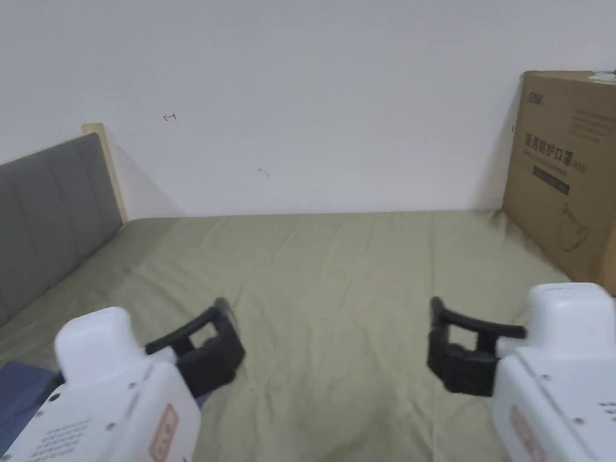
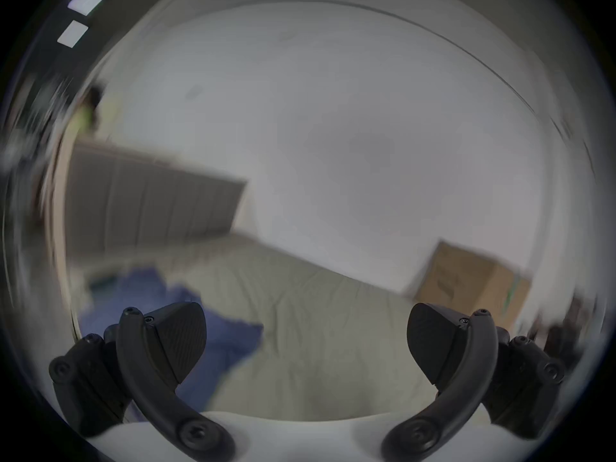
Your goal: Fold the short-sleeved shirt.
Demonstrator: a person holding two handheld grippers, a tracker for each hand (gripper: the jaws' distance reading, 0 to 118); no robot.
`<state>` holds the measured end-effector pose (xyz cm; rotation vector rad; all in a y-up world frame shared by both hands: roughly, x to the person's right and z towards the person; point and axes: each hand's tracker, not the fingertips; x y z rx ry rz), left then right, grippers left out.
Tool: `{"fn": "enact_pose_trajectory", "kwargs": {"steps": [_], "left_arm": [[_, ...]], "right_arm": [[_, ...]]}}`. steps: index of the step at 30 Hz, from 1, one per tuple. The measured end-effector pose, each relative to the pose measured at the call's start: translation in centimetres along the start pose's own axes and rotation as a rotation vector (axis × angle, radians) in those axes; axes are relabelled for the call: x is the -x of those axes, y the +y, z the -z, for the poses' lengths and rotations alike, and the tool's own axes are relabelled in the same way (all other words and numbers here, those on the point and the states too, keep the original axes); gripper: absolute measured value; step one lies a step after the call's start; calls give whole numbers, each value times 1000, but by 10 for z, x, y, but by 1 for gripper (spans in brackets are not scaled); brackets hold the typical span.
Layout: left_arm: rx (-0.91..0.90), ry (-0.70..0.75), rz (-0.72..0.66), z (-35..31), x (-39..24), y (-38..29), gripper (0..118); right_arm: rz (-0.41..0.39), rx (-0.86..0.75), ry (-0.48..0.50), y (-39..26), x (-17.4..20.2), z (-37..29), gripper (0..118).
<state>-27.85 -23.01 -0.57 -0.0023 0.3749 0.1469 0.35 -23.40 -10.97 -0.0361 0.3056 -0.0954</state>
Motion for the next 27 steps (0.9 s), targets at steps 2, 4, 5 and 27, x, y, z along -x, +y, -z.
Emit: {"fn": "enact_pose_trajectory", "kwargs": {"steps": [2,4,5,27], "left_arm": [[12,-27,199,-5,-20,-6,118],[11,-14,260,-10,-28,-17,118],[13,-40,256,-11,-29,-20,118],[40,-57,88,-1,-15,-14,16]], "right_arm": [[194,15,-30,-6,-20,-3,118],[262,5,-35,-15,-35,-4,118],[230,29,-60,-18,-36,-3,118],[-142,30,-43,-16,-9,-8,25]]}}
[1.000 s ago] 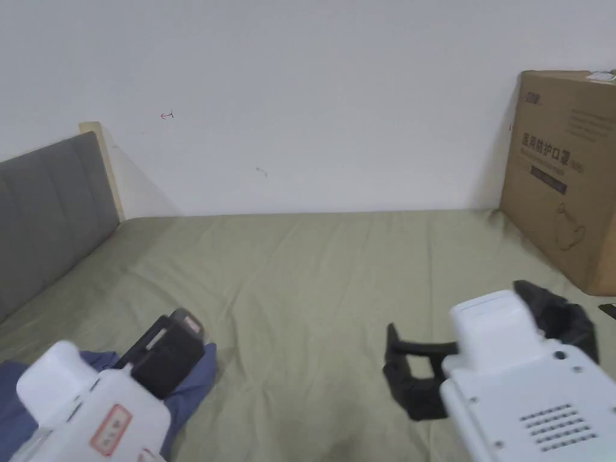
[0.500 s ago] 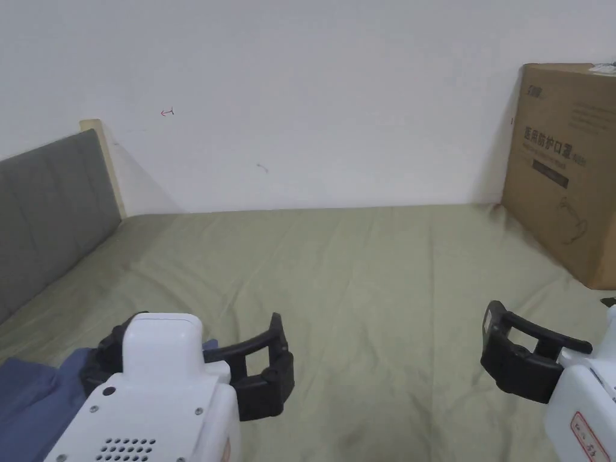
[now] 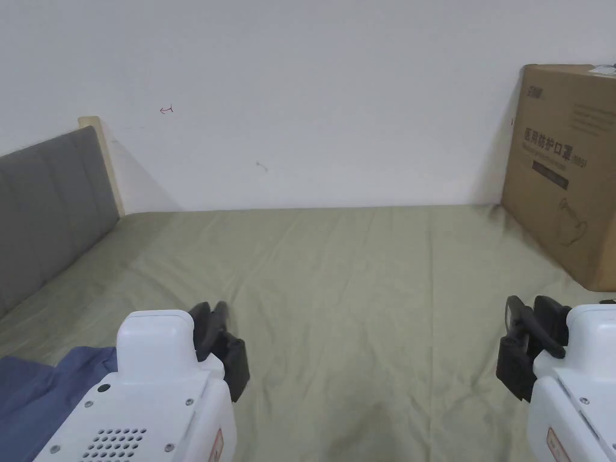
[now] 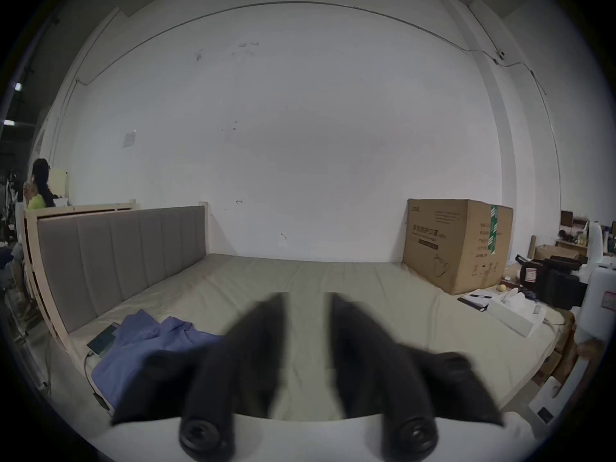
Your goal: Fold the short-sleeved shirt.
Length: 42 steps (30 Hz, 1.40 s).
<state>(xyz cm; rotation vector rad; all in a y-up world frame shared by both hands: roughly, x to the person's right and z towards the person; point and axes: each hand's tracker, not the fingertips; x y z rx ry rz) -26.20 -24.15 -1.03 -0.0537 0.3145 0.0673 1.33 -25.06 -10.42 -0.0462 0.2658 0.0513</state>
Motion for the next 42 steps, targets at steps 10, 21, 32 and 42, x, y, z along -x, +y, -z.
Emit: {"fn": "enact_pose_trajectory", "kwargs": {"steps": [10,21,32,42], "left_arm": [[11,-15,-10,3,9,4,0],[-43,247,-38,-33,84,23,0],[20,470,-75,-75,165,14,0],[309,357,-168,13,206,-56,0]], "right_arm": [[12,-6,26,4,10,4,0],[13,27,334,13,75,29,0],[-13,89,605,-2,177,40,0],[-30,193,611,-24,200,73,0]]}}
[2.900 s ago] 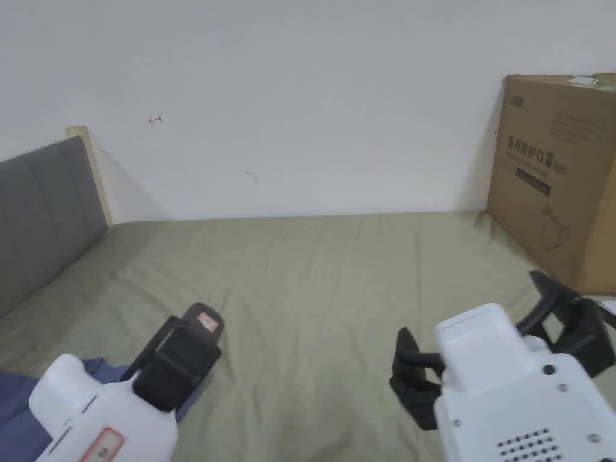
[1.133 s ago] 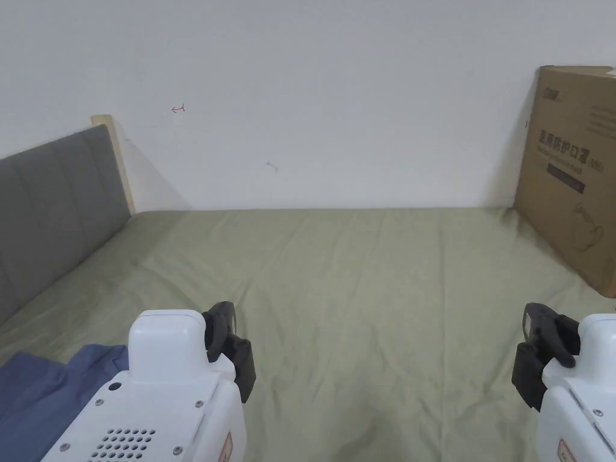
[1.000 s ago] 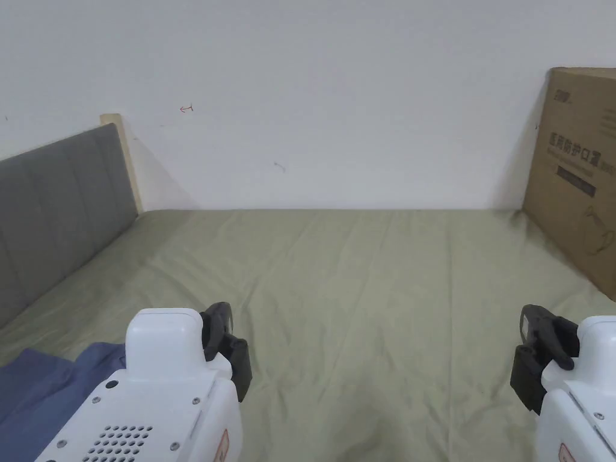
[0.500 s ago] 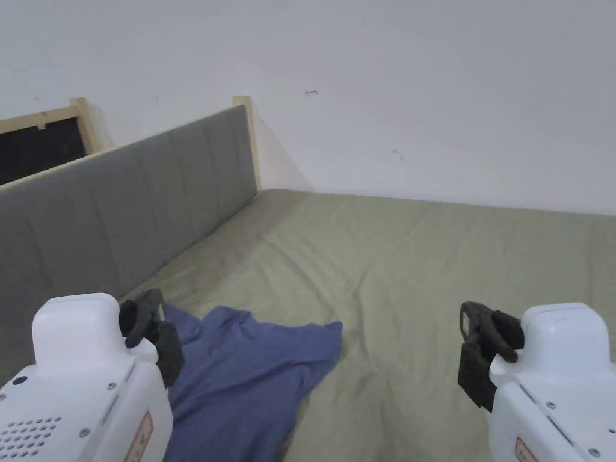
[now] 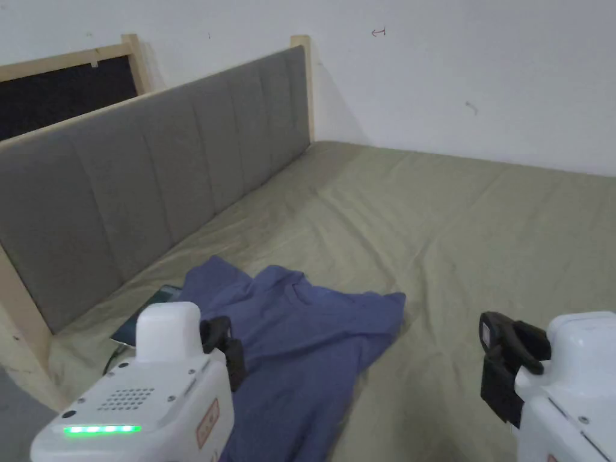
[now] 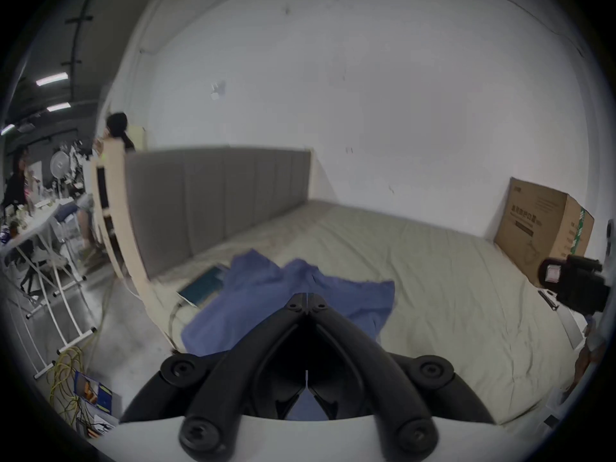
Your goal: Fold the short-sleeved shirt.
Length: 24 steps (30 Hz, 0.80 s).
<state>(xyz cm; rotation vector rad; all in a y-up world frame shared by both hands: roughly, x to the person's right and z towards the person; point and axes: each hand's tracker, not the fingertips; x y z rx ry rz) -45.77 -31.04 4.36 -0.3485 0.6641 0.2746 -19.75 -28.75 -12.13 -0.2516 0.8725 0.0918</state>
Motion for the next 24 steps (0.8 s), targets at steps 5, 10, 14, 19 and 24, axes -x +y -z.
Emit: {"fn": "enact_pose_trajectory", "kwargs": {"steps": [5,10,14,19,24], "left_arm": [[222,-46,-16,103,5,-28,0],[306,-58,-42,165,4,-38,5],[348,-25,33,194,2,-42,67],[349,5,36,213,5,-39,112],[525,59,105,254,8,-60,111]], "right_arm": [[-24,108,-17,-20,-6,29,0],[0,188,-34,-39,-19,55,0],[12,244,-41,-51,-24,71,0],[4,289,-21,-62,-20,81,0],[-44,328,4,-69,-13,90,0]]}}
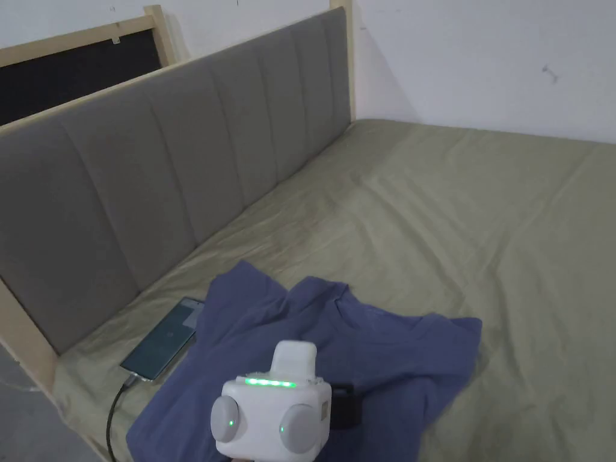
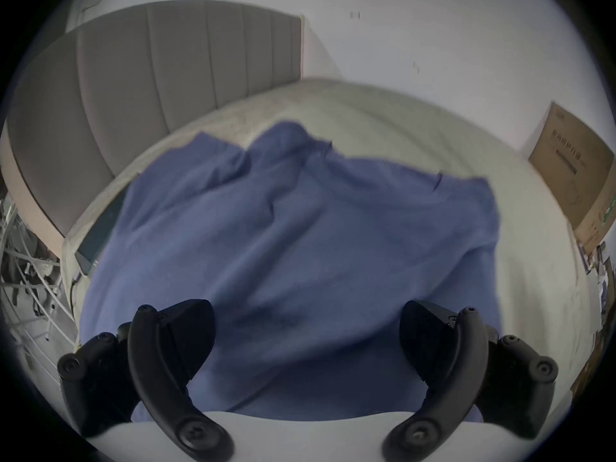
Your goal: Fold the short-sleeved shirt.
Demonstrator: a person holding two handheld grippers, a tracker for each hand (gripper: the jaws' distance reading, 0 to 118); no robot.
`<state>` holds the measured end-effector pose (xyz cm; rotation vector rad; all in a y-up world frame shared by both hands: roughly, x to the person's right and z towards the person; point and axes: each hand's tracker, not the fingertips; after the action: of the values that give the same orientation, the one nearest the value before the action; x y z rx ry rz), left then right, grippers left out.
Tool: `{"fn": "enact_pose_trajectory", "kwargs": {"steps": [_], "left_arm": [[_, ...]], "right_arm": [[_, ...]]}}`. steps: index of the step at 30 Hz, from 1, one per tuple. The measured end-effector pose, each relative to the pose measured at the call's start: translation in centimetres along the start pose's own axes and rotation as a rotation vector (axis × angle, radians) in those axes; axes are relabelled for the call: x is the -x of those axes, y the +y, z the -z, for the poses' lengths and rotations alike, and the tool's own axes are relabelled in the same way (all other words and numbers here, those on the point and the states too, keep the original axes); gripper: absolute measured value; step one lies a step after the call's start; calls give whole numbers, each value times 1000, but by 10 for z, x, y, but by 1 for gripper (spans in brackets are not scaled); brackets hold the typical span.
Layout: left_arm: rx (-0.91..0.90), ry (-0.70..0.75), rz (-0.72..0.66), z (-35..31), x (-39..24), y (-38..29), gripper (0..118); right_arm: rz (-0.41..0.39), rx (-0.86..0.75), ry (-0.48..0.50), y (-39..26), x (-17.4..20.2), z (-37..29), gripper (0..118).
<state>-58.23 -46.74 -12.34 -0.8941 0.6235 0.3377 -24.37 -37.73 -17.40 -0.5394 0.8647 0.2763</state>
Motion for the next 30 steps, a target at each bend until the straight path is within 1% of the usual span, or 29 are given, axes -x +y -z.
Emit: {"fn": "enact_pose_trajectory", "kwargs": {"steps": [1,2,3,4,5,7,9,10,11,12,13,14,15,16,18,20,24,26,30], "left_arm": [[25,-19,7,7,-1,-4,111],[-18,0,-1,6,-2,-5,111],[-20,2,-5,2,-3,-2,110],[-12,8,-8,2,-4,1,107],[-12,11,-14,2,-3,3,100],[-28,11,-21,-1,-3,5,76],[-37,18,-15,-4,-5,7,49],[-43,28,-8,-5,-6,7,40],[-42,32,1,-3,-7,6,31],[-48,38,5,-2,-9,6,16],[-54,65,0,-1,-8,5,6],[-54,74,-21,0,-7,6,5],[-43,68,-40,-1,-3,6,5],[-43,33,-62,-1,1,7,4],[-31,12,-77,-4,7,8,4],[-18,-18,-138,-7,15,12,4],[-31,-61,-178,-24,23,17,4],[-63,-95,-215,-40,26,21,4],[-131,-144,-221,-81,27,40,4]], "right_arm": [[-5,1,3,-1,1,2,0],[-5,3,3,-2,1,4,0],[-3,6,2,-3,0,6,0],[9,12,2,-3,-1,9,0],[26,21,5,-4,-4,12,0],[69,35,9,-6,-9,16,0],[99,41,13,-8,-14,18,0],[104,41,12,-9,-17,18,0],[103,39,5,-10,-18,19,0],[88,36,-17,-11,-18,18,0],[56,39,-39,-10,-18,18,0],[29,42,-44,-10,-17,18,0],[24,43,-39,-10,-17,18,0],[25,43,-34,-9,-18,18,0],[44,38,-20,-10,-20,15,0],[61,36,-19,-10,-23,12,0],[68,36,-35,-10,-31,4,0],[83,24,-47,-9,-38,-3,0],[107,0,-86,-6,-52,-18,0]]}}
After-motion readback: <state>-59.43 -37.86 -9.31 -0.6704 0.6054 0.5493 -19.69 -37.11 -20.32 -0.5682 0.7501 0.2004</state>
